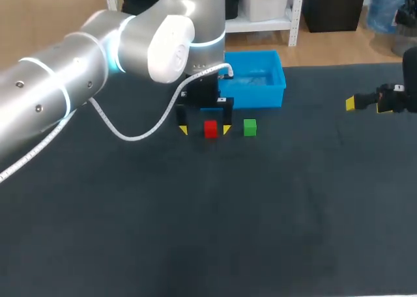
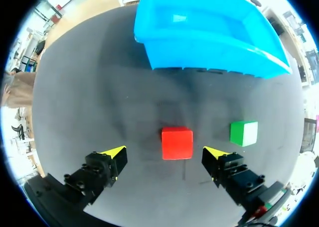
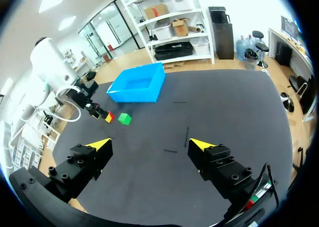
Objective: Use the left arm to pick the red cube and place it into the blue plastic box first, then use the right arm to grasp the green cube and put it into the same blue plastic box after the first action is fully finished.
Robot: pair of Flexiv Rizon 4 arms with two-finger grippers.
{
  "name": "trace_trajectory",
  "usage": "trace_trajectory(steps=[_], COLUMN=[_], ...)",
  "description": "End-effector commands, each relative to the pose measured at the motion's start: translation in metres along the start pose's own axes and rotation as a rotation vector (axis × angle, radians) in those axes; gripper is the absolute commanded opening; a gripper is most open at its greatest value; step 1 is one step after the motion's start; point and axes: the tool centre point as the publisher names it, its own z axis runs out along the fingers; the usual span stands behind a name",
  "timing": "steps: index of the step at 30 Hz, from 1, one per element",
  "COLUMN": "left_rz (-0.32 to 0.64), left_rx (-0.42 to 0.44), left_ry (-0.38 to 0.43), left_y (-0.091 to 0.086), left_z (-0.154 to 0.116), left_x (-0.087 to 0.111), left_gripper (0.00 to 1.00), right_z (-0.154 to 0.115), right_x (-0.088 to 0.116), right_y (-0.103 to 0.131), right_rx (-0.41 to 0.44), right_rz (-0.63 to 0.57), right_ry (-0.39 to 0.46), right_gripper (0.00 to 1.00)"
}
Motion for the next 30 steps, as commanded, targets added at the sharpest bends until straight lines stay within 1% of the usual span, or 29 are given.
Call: trace_trajectory(steps=[1,12,30], left_rz=[0.003,0.01,0.014], left_rx=[-0.006,-0.021,-0.017], left_ry=[0.015,0.029,0.009], left_y=[-0.001,0.001,0.003], left_z=[0.003,0.009,0.01], left_x=[-0.005,-0.006,-0.015], left_gripper=[1.0,1.0,1.0], right_z=[0.0,0.0,0.0], right_x=[0.0,0.0,0.0], right_y=[0.0,0.0,0.0], right_rx=[0.0,0.0,0.0], right_rz=[-0.001,-0.001,-0.001], right_ry=[0.001,0.001,0.001], right_gripper=[1.0,1.0,1.0])
